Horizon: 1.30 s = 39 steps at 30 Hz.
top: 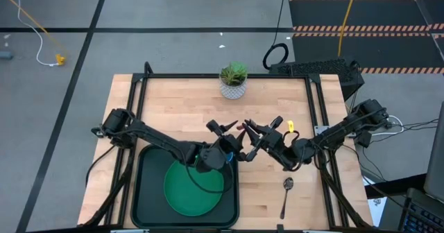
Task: Pick and place plate/cup/fork/spoon on tray
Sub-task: Put the red fork on the black tray to the left of the green plate
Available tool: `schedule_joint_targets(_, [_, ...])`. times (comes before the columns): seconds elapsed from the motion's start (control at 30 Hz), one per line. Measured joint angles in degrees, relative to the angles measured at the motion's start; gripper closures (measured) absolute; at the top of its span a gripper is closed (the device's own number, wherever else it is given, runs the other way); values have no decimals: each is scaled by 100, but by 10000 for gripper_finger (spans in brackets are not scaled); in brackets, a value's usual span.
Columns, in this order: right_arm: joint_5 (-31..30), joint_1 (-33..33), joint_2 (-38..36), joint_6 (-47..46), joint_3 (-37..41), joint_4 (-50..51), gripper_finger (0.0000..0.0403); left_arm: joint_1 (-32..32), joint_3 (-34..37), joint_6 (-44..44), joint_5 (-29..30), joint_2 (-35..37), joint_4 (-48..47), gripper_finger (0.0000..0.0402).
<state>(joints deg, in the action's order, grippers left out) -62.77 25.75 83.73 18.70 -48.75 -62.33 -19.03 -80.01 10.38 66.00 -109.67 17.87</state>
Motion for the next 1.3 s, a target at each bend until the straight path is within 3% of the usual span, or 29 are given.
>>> schedule_joint_targets(0.2, [-32,-19,2,-11,0,3,385,4,0,-325,2,0,-8,190])
schedule_joint_targets(0.53, [-49,-24,0,-155,0,50,385,4,0,-355,0,0,-151,294])
schedule_joint_targets(0.7, [-51,-26,1,-212,0,105,385,4,0,-363,0,0,-157,314])
schedule_joint_targets(0.87, [-51,-26,2,-297,0,149,385,4,2,-400,-22,0,-170,296])
schedule_joint_targets(1.13, [-30,-26,2,-496,0,225,385,99,2,-596,-494,2,-269,207])
schedule_joint_targets(1.3, [-28,-26,2,-508,0,225,385,83,2,-628,-314,2,-313,203])
